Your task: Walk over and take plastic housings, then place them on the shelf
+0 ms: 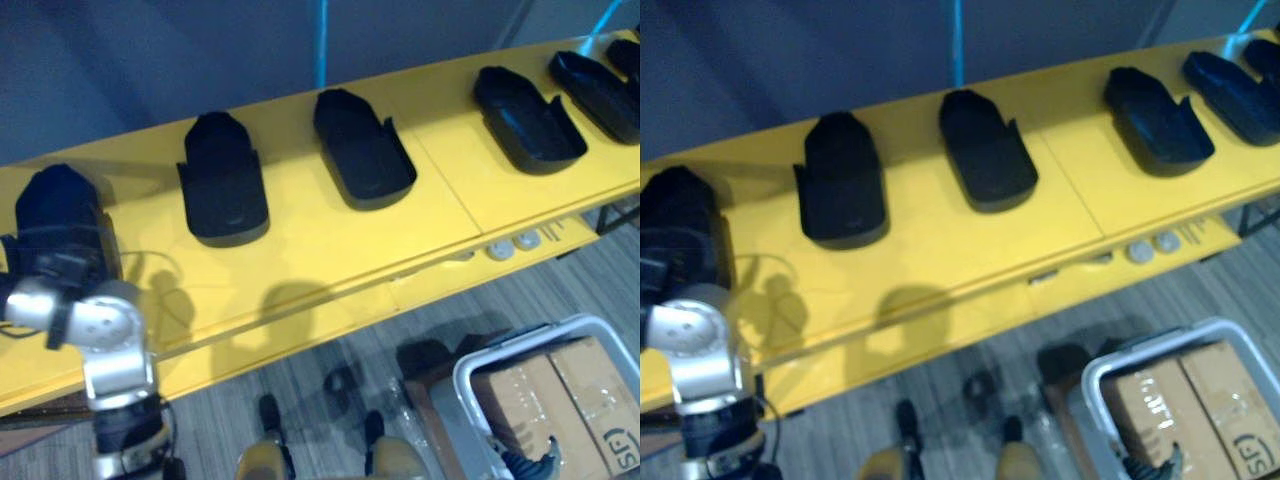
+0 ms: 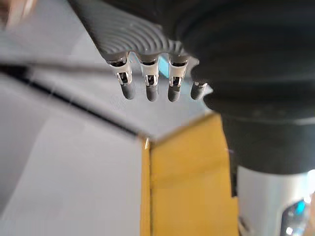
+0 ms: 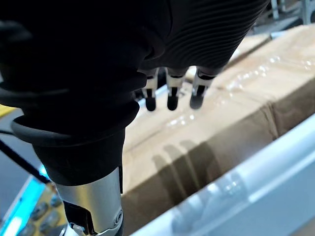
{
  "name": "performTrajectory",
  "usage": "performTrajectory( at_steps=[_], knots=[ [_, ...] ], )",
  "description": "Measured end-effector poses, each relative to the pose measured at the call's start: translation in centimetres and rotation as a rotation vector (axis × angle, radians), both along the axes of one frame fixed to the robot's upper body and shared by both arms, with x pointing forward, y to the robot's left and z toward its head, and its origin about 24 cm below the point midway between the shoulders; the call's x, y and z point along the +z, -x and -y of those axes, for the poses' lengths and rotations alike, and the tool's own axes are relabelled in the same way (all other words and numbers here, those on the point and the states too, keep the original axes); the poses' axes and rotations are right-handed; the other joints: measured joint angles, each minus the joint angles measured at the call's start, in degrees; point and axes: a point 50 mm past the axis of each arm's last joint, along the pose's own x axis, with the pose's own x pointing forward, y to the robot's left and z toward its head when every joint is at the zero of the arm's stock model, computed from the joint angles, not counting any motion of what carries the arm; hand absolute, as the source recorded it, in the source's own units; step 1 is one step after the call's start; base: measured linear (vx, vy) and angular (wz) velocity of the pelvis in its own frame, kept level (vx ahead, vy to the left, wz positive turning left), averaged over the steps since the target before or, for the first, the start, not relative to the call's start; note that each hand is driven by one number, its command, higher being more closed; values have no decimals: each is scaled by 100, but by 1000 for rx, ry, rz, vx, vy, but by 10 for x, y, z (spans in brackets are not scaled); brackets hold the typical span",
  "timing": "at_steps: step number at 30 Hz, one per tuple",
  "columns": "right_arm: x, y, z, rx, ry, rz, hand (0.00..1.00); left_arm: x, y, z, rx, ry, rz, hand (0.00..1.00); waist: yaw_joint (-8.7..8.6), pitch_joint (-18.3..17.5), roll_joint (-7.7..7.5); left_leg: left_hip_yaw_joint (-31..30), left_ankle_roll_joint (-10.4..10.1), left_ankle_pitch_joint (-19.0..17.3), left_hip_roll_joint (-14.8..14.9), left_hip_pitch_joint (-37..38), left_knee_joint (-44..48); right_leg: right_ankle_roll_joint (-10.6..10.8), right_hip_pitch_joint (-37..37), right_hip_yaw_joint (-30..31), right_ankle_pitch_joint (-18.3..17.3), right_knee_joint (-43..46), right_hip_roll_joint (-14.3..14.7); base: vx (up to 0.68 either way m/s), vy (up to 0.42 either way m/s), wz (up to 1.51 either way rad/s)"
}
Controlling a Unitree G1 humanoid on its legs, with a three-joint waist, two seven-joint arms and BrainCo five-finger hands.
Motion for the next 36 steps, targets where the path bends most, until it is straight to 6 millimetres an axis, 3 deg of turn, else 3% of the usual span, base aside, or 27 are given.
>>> performTrajectory(
  at_steps=[5,12,21,36],
  knots=[
    [-3,3,-1,1,-13,-23,0,-3,-14,6,-131,-83,-167,0,-2,-29,-19,0,18,31,-11,5,0,49,34,-5,41,-41,-10,0,0,0],
    [-6,8,-1,-13,-29,-41,0,-44,-31,-11,-225,2,-409,0,15,-117,-145,-19,18,41,-7,5,-1,45,72,-23,65,-75,-4,1,0,0],
    [-6,10,0,-23,-32,-43,0,-61,-39,-30,-236,24,-545,0,16,-129,-163,-19,32,52,-9,-19,-1,35,65,-23,95,-111,-4,-7,1,0],
    [-6,10,0,-17,-39,-41,0,-84,-51,-38,-334,-9,-765,0,16,-131,-166,-16,40,77,-12,-100,0,48,-16,-31,130,-109,-4,0,0,0]
  ],
)
